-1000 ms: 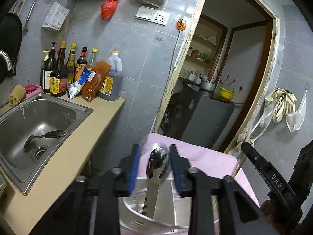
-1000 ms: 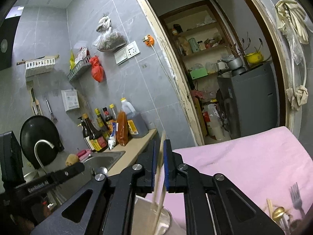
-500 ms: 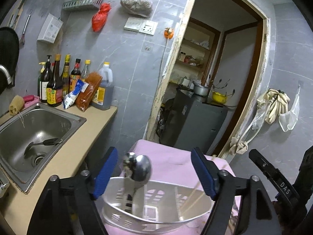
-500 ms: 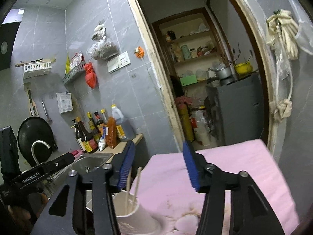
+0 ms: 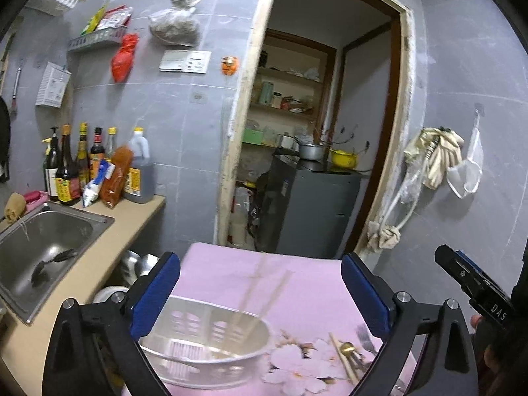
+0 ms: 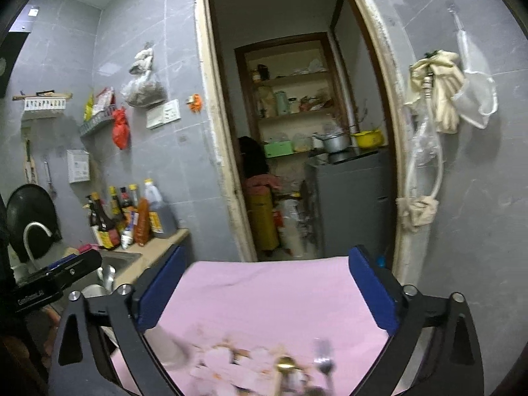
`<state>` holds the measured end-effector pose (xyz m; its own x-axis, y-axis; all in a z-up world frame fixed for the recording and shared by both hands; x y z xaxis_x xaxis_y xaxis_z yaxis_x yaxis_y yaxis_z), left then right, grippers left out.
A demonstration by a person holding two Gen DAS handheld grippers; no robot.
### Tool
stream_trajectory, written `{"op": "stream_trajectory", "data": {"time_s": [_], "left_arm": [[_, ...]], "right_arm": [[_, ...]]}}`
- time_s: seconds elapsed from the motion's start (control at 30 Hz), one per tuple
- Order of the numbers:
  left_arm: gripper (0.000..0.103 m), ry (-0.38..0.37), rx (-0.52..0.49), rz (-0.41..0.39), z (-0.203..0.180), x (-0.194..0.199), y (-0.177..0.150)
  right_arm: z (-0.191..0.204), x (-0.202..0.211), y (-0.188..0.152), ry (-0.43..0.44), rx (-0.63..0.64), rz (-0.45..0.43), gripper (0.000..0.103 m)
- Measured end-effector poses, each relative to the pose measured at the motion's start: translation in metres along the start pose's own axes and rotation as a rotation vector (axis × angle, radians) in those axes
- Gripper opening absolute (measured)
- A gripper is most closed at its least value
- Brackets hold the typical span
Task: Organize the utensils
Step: 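Move both open tools back over the remaining utensils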
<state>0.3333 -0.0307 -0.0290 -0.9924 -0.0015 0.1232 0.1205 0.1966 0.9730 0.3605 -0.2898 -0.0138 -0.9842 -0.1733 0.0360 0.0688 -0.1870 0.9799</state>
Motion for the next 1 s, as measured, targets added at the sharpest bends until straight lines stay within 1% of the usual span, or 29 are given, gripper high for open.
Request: {"op": "stream_trajectory", "data": {"time_s": [0.23, 0.47, 0.57, 0.7, 0.9, 1.0], "left_arm": [[0.100, -0.053, -0.020, 0.060, -0.051, -0.007, -0.032], [0.100, -0.081, -0.040, 0.146, -0.082, -0.023, -0.068], [0.100, -0.085, -0.045, 0.193, -0.090, -0.030, -0.086], [0.100, -0.091, -0.055, 0.263, -0.097, -0.043, -0.114], [0.100, -0.079, -0.046, 0.342, -0.100, -0.058, -0.152], [0.100, -0.093, -0.059, 0.381, -0.103, -0.064, -0.167]], "right_arm": [[-0.060, 0.015, -0.007, -0.093, 0.014, 0.043, 0.101], [-0.105, 0.015, -0.031, -0.157, 0.005, 0.110, 0.101], [-0.116, 0.012, -0.045, -0.163, -0.009, 0.141, 0.101], [-0.128, 0.005, -0.076, -0.157, -0.038, 0.190, 0.101], [-0.134, -0.012, -0.126, -0.121, -0.074, 0.269, 0.101], [-0.133, -0.022, -0.146, -0.096, -0.082, 0.312, 0.101]]}}
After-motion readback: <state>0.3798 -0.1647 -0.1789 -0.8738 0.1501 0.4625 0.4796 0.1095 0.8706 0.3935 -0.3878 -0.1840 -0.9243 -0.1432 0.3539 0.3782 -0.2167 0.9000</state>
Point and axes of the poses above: each gripper's, at about its wrist camera, not at the fingertips, and x roughly against the way its jaws point, z to its left, y to its top, the point moved 6 cm from there along -x, roughly the way its jaws point, and after that the axes turned 12 degrees about -z, right-handed, at the moved point
